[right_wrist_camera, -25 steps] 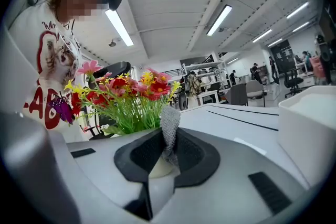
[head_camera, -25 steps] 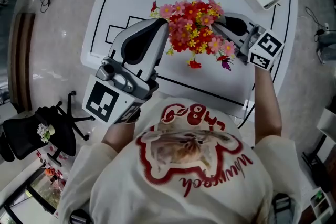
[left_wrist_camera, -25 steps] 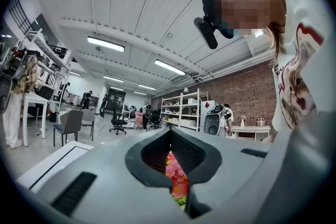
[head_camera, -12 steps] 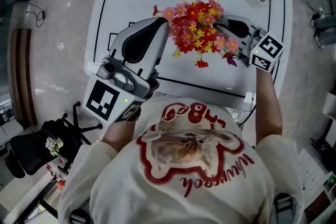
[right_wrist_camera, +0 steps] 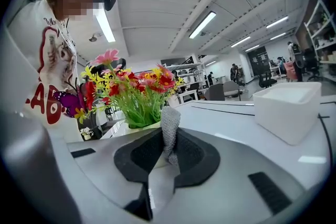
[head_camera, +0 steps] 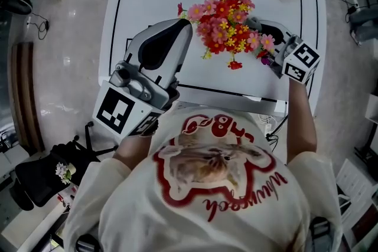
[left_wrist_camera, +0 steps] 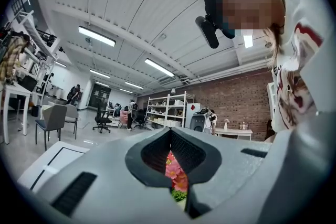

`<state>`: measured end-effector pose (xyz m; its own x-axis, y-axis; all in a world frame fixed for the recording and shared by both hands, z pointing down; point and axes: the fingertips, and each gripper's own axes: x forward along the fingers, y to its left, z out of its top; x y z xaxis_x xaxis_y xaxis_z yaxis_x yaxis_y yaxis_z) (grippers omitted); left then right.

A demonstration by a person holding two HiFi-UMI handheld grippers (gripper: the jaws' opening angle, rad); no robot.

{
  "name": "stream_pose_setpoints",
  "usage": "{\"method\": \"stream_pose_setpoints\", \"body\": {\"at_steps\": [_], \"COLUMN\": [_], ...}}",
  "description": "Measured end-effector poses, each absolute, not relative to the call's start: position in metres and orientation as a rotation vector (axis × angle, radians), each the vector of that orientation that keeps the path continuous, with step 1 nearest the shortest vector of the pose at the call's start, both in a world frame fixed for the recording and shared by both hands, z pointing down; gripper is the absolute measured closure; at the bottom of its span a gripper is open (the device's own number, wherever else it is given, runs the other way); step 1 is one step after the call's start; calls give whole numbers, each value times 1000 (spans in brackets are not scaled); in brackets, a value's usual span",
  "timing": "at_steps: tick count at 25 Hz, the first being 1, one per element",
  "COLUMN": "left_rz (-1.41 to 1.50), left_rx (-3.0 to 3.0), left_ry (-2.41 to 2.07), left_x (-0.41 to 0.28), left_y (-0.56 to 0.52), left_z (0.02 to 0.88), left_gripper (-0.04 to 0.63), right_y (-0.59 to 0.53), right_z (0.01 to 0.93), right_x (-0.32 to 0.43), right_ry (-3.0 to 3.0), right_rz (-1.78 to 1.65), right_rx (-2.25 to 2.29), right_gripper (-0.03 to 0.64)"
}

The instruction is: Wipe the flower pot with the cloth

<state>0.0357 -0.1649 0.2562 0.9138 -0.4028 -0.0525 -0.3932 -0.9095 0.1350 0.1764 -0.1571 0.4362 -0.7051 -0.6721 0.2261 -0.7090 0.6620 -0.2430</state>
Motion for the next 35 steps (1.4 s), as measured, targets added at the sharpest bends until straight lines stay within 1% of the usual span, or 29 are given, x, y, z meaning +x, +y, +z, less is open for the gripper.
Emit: {"method": "stream_pose_setpoints", "body": {"at_steps": [35], "left_rz": [-102], "left_rx": [2924], "left_ry": [-381], "left_x": [0], "left_y": [-149], "left_z": [274], "left_gripper": [592], "right_y": [-128], "right_z": [444], "right_x": [166], "right_ry": [-2565], "right_rz": [459], "right_rx": [1489], "right_gripper": [561]}}
